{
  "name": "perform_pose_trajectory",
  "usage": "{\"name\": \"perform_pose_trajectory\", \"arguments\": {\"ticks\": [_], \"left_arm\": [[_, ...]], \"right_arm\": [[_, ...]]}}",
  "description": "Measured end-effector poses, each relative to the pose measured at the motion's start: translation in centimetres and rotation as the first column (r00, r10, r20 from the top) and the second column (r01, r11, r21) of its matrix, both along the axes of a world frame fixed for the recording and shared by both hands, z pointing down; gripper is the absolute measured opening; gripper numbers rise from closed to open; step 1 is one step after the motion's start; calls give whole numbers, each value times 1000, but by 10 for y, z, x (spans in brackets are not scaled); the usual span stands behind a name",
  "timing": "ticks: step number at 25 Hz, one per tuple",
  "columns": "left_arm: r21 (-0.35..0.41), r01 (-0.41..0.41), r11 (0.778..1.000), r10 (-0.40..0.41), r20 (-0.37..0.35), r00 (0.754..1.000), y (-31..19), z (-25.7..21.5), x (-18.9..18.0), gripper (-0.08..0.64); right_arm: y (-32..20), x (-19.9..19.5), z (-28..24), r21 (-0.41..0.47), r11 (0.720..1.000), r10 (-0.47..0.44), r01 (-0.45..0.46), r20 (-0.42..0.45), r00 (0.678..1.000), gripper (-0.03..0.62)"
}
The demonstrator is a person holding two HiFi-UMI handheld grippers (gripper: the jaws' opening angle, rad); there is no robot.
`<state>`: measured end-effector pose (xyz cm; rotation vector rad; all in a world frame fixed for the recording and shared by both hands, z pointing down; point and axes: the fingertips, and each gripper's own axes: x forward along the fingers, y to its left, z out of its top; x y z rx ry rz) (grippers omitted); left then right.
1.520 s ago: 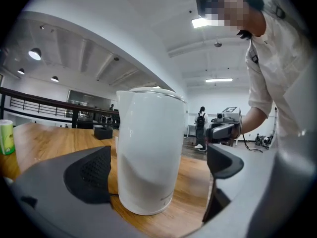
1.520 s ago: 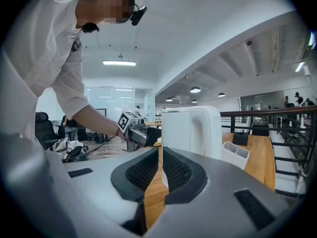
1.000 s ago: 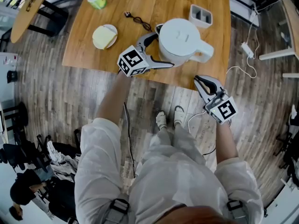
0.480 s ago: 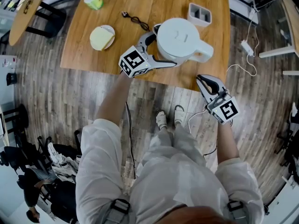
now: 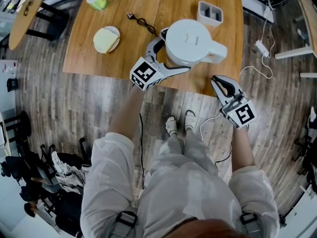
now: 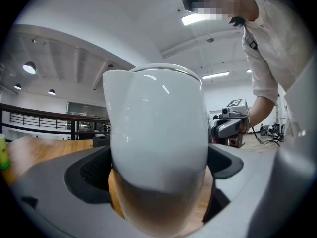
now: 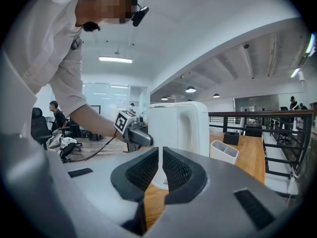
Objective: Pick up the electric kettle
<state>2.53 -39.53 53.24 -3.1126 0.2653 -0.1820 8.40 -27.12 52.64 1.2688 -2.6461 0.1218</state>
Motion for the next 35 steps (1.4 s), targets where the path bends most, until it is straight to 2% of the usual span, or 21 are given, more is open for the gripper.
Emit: {"name": "perform_pose_trajectory", "arguments": {"ticks": [4,8,12,16,28,35], "left_arm": [[11,94,995,-94,-28,995,5,0,1,581],[15,188,982,-187,-47,981,8,-2,2,581],[17,248,969,-247,-52,968,11,-2,1,581],[17,265,964,-264,-53,963,11,-2,2,581],[14,263,965,-262,-44,964,12,0,2,581],[14,256,967,-255,-53,965,11,-1,2,581]], "right_arm": [[-3,8,0,4,1000,-3,3,-7,1000,12],[-5,20,1,2,1000,3,-3,-17,1000,12],[-7,28,2,9,1000,1,0,-33,999,12],[-14,34,3,29,1000,-1,3,-53,999,12],[-20,45,0,43,998,-34,34,3,999,16],[-31,50,-1,43,997,-65,62,88,994,202]]}}
